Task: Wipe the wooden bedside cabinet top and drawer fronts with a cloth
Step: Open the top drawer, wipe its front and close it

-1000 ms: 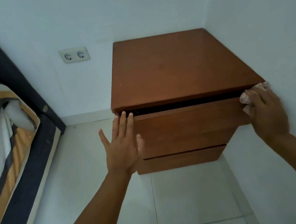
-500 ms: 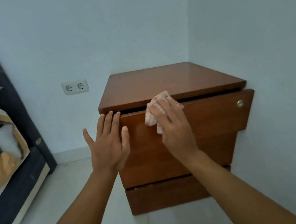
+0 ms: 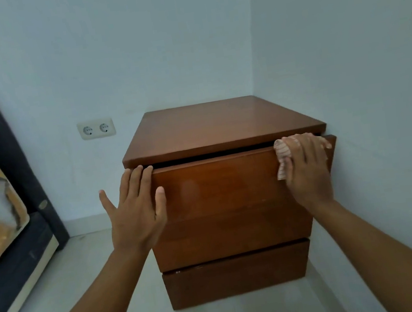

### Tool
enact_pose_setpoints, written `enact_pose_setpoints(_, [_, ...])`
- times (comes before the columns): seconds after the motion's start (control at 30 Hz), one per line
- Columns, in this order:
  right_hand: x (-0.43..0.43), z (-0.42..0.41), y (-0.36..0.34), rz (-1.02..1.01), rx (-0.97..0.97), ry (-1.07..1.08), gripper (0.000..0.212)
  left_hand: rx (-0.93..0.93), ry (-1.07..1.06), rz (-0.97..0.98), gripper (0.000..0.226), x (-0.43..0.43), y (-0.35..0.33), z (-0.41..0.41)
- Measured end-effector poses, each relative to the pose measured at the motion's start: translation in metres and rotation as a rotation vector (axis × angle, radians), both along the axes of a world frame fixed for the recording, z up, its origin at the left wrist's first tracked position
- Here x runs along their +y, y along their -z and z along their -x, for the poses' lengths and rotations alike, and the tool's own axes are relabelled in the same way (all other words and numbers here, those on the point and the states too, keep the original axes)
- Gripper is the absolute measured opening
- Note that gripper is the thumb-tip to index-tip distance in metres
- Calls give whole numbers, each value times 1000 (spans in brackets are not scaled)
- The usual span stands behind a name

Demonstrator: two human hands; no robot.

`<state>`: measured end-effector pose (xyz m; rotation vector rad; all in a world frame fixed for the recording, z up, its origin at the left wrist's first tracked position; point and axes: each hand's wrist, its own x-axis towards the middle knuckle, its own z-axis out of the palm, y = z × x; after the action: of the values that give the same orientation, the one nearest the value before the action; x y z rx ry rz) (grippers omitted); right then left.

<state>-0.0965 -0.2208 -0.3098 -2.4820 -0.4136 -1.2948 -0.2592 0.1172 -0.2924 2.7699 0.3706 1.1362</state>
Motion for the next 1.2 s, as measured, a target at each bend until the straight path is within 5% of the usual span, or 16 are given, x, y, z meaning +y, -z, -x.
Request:
enact_pose_setpoints(0.2, [-45, -24, 4, -29, 1, -3, 44, 30, 14, -5, 67, -1, 1, 2])
enact_pose_setpoints(0.4, [27, 24, -22, -377, -75, -156, 43, 50, 24, 2, 70, -1, 3, 3])
enact_pose_setpoints(0.57, [161, 78, 1, -34, -31, -404, 60, 21, 32, 16, 70, 0, 6, 1])
enact_pose_setpoints(0.7, [200, 73, 32, 134, -3, -245, 64, -1, 31, 0, 70, 2, 8, 0])
enact_pose_setpoints(1.2, [0, -11, 37, 34, 70, -20, 69, -21, 37, 13, 78, 0, 12, -5])
